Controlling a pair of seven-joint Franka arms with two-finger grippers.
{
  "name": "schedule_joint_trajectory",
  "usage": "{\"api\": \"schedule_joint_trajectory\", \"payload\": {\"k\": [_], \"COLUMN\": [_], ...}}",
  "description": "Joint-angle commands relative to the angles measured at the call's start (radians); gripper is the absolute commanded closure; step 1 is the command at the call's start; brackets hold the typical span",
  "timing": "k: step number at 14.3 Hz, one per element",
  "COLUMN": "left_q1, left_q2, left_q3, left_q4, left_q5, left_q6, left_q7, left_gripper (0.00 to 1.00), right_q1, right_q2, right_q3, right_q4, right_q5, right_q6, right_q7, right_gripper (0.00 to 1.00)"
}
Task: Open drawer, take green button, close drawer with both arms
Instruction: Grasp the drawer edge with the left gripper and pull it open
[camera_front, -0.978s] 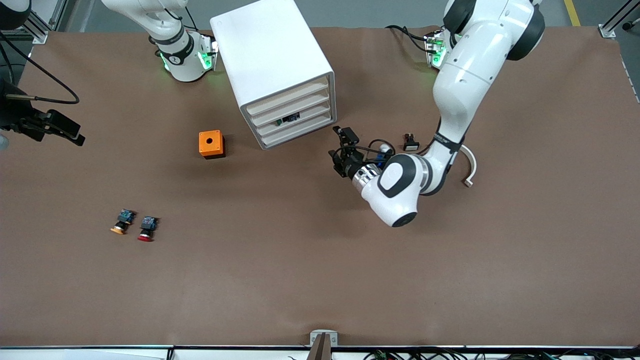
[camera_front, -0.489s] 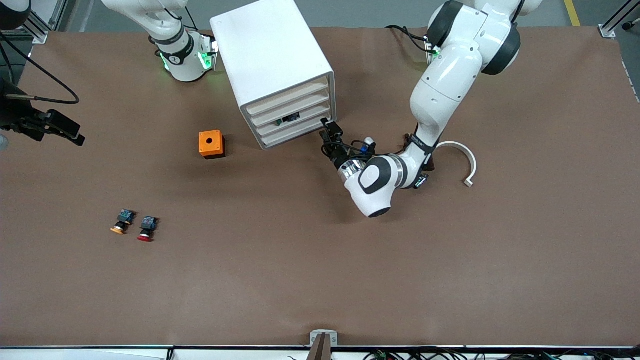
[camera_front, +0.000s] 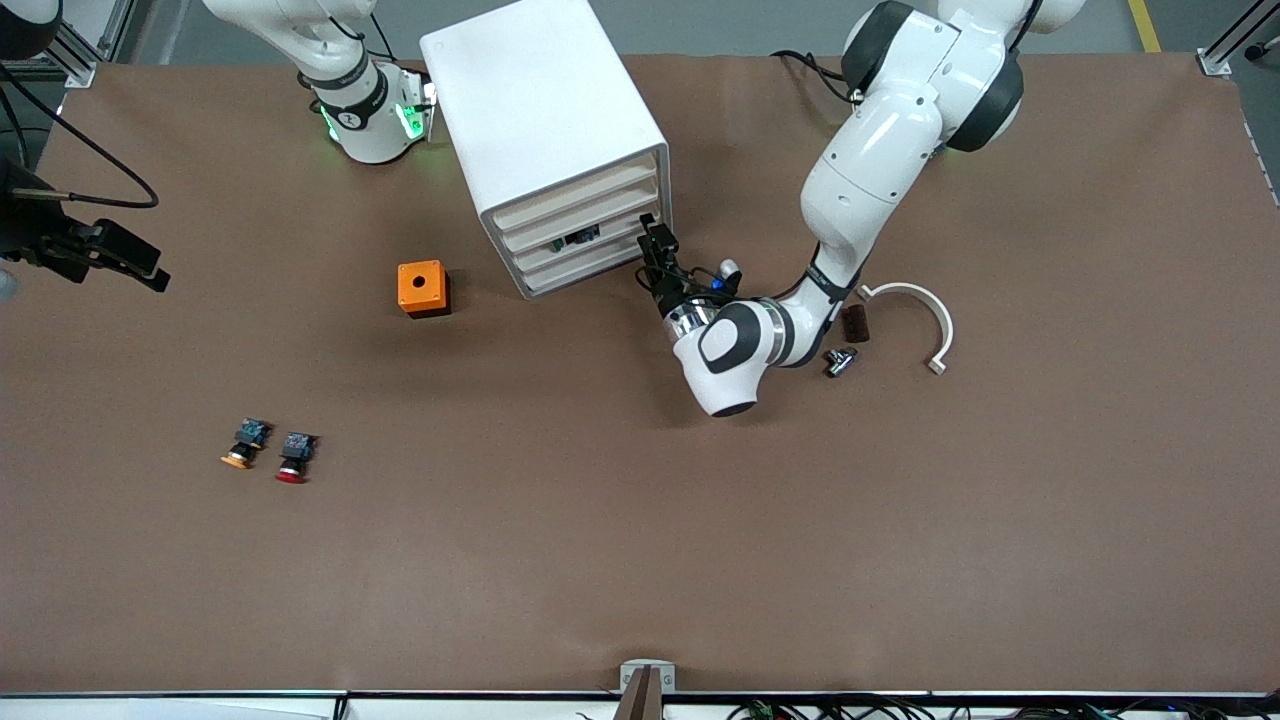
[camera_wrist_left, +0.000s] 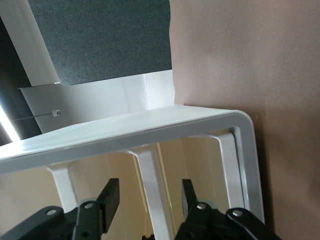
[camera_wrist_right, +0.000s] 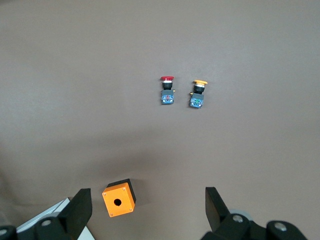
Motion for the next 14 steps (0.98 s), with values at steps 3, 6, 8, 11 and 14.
{"api": "schedule_joint_trajectory", "payload": {"k": [3, 6, 8, 11, 14], "left_q1": [-0.036, -0.041, -0.035, -0.027, -0.001], "left_q2": [0.008, 0.005, 0.002, 0.002, 0.003], "left_q3": [0.001, 0.001, 0.002, 0.007, 0.011], "left_q4": [0.005, 0.008, 0.011, 0.013, 0.013], "left_q5": [-0.022, -0.026, -0.028, -0.053, -0.053], "left_q6": [-0.035, -0.037, -0.037, -0.037, -0.035], "left_q7": [-0.021, -0.021, -0.021, -0.034, -0.035], "left_gripper": [0.62, 0.8, 0.83, 0.86, 0.86], "right_q1": [0.001, -0.002, -0.003, 0.006, 0.036], "right_q2": [-0.016, -0.011, -0.007, 0.001, 0.02], "right_q3": [-0.001, -0.002, -0.002, -0.001, 0.004], "right_q4": [-0.008, -0.008, -0.006, -0.004, 0.008], "right_q5": [-0.018, -0.018, -0.016, -0.013, -0.01], "right_q6": [-0.008, -0.008, -0.003, 0.0, -0.003], "right_q7": [-0.006, -0.006, -0.015, 0.076, 0.236], "right_gripper": [0.0, 0.0, 0.0, 0.01, 0.01]}}
